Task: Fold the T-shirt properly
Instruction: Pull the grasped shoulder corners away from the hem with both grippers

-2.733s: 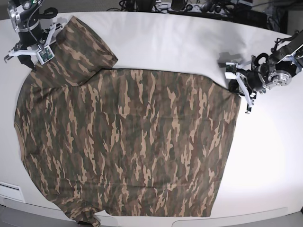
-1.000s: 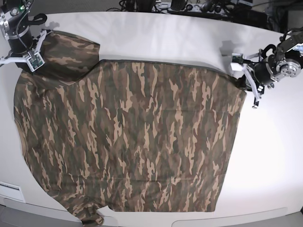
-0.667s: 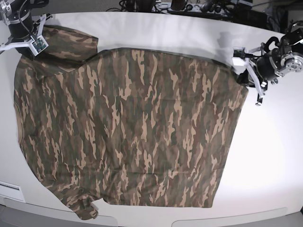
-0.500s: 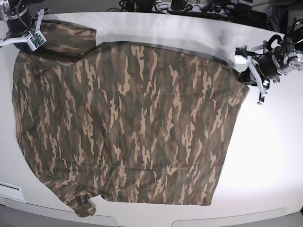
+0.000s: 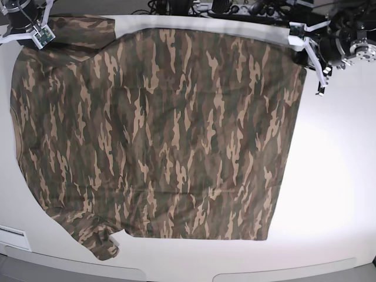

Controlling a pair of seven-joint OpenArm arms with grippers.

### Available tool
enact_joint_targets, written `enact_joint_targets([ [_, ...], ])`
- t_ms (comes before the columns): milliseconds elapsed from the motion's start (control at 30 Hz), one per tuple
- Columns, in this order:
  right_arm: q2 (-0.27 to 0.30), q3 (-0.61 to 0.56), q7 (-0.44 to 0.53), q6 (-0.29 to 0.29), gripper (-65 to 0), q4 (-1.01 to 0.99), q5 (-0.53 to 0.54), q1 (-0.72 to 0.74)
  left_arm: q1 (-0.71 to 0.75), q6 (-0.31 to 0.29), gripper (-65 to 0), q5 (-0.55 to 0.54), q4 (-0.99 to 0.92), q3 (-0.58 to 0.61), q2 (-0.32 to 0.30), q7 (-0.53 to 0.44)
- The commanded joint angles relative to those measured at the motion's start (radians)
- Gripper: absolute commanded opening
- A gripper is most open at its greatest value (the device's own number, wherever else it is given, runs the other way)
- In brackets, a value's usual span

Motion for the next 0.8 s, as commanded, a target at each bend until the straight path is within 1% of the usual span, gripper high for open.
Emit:
enact_joint_targets([
  [0, 0.009, 0.01, -0.008, -0.01, -65.0, 0.016, -0.008, -0.011, 0.007, 0.008, -65.0, 0.019, 0.011, -0.007, -0.028, 0.012],
  [67, 0.008, 0.01, -0.033, -0.011, -65.0, 0.016, -0.008, -0.011, 0.032, 0.018, -65.0, 0.047, 0.016, -0.007, -0.035, 0.035],
  [167, 0.006, 0.01, -0.072, -0.01, -65.0, 0.016, -0.008, -0.016, 0.063, 0.046, -65.0, 0.052, 0.041, -0.007, -0.043, 0.078],
  [267, 0.006, 0.01, -0.074, -0.018, -65.0, 0.016, -0.008, -0.062, 0.096, 0.049, -65.0, 0.093, 0.068, -0.007, -0.044, 0.113],
  [300, 0.007, 0.01, -0.072, -0.031, -65.0, 0.016, -0.009, -0.08, 0.104, 0.06, -65.0, 0.113, 0.068, -0.007, -0.044, 0.118],
  [400, 0.007, 0.01, -0.069, -0.077, -65.0, 0.016, -0.035, -0.126, 0.113, 0.124, -65.0, 0.159, 0.068, -0.007, -0.044, 0.131],
  [500, 0.007, 0.01, -0.062, -0.09, -65.0, 0.016, -0.051, -0.132, 0.113, 0.14, -65.0, 0.184, 0.068, -0.007, -0.044, 0.13],
  [567, 0.007, 0.01, -0.042, -0.088, -65.0, 0.016, -0.051, -0.132, 0.114, 0.138, -65.0, 0.18, 0.068, -0.007, -0.044, 0.126],
  [633, 0.007, 0.01, -0.02, -0.089, -65.0, 0.016, -0.051, -0.132, 0.114, 0.112, -65.0, 0.18, 0.068, -0.007, -0.038, 0.118],
  [733, 0.007, 0.01, -0.02, -0.088, -65.0, 0.016, -0.051, -0.124, 0.113, 0.075, -64.5, 0.15, 0.042, -0.007, -0.021, 0.074],
  [767, 0.007, 0.01, -0.021, -0.089, -65.0, 0.016, -0.051, -0.121, 0.114, 0.063, -58.7, 0.142, 0.029, -0.007, -0.013, 0.064],
])
